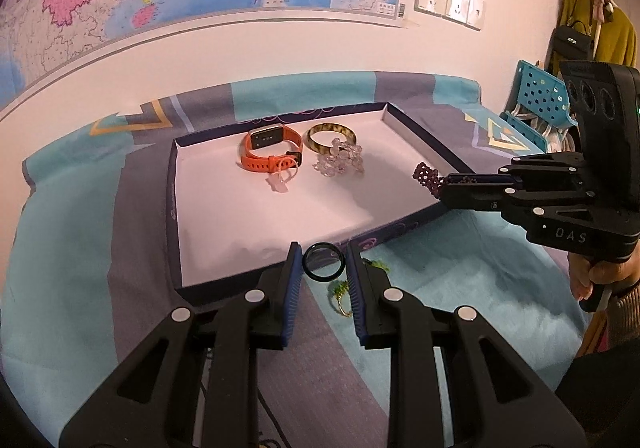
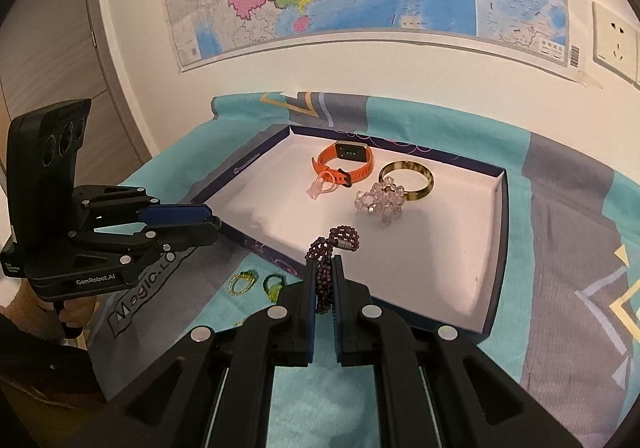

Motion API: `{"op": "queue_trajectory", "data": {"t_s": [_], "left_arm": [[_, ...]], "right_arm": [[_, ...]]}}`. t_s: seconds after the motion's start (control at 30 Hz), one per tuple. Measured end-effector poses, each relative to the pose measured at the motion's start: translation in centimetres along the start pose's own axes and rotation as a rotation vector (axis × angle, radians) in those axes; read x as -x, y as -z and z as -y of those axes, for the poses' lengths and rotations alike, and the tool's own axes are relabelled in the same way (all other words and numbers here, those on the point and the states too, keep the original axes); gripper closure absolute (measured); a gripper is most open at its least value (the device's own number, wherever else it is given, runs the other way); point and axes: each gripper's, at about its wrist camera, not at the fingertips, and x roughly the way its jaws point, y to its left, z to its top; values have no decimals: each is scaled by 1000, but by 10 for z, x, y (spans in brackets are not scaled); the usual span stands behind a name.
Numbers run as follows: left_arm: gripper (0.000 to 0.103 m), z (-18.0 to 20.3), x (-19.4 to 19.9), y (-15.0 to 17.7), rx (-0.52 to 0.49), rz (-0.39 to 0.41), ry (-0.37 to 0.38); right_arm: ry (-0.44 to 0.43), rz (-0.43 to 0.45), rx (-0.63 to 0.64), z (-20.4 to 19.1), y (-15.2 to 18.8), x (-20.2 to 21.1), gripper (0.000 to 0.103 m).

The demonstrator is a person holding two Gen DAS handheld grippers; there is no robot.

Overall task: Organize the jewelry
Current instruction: 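Carry the beaded bracelet and black ring over the box with both tools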

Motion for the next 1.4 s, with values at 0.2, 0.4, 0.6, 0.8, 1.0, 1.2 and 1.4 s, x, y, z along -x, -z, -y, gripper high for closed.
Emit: {"op": "queue_trajectory", "data": {"t_s": [0.2,0.4,0.6,0.8,1.0,1.2,1.4], "left_arm": [[80,-2,-5,-9,4,7,-4],[80,-5,-8,-16,6,16,-7],[80,-8,-14,-21,10,17,-14],[80,-13,-20,-26,21,14,-19],[80,-15,-27,-29,24,5,-26],[80,-18,-34,-31,39,-5,-26],[80,-18,-41,-35,35,-14,-33]], "right_arm": [[6,-5,10,1,-5,-5,97],[10,-3,7,5,-11,-11,97],[13,-9,10,9,-17,-16,97],[7,-15,10,13,-22,-22,97],[10,-20,15,14,-26,-28,97],[14,-32,20,16,-27,-36,97],[16,-39,27,16,-30,-44,97]]}}
